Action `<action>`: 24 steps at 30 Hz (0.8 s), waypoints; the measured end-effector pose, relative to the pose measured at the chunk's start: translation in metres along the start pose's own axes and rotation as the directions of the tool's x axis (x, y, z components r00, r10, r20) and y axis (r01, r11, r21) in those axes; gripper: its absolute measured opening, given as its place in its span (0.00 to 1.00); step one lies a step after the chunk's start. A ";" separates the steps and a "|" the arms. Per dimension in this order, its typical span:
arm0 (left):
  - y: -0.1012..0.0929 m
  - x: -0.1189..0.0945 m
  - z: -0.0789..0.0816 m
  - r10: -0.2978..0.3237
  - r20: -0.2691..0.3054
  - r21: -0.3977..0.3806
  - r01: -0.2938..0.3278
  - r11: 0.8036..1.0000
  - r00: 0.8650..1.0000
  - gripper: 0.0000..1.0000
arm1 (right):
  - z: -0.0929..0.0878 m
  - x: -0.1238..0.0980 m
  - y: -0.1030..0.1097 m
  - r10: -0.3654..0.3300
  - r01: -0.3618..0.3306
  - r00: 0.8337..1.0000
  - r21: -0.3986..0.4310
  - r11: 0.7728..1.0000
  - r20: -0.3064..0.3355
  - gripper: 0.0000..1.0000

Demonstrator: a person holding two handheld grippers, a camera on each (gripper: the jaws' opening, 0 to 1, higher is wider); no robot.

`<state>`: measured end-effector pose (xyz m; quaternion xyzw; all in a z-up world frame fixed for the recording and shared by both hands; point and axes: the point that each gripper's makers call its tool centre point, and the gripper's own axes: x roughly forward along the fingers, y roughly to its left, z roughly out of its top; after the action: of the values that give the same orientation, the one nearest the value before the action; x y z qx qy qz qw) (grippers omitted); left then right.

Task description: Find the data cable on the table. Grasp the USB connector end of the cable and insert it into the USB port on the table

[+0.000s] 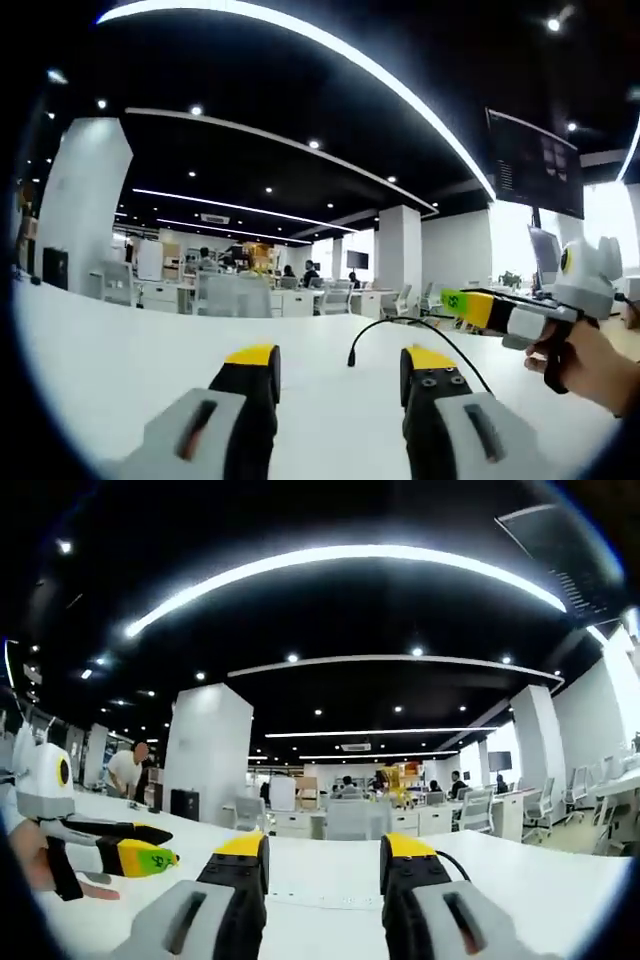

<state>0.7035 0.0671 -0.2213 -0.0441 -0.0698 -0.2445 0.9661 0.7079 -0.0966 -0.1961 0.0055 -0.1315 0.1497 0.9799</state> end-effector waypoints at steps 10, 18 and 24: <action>0.059 -0.063 0.030 0.192 0.050 0.037 -0.194 0.980 0.980 0.52 | 0.024 -0.037 -0.007 -0.051 0.052 0.998 -0.040 0.998 0.039 0.49; 0.095 -0.090 0.023 0.299 -0.004 0.127 -0.296 0.947 0.954 0.60 | 0.009 -0.039 -0.036 -0.136 0.137 0.991 -0.067 0.988 0.017 0.53; 0.110 -0.100 0.020 0.344 -0.012 0.099 -0.341 0.935 0.939 0.60 | -0.014 -0.046 -0.041 -0.146 0.143 0.988 -0.067 0.987 -0.050 0.55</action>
<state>0.6669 0.2123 -0.2232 -0.0056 -0.0587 -0.0694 0.9958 0.6814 -0.1487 -0.2206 -0.0203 -0.1086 0.0742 0.9911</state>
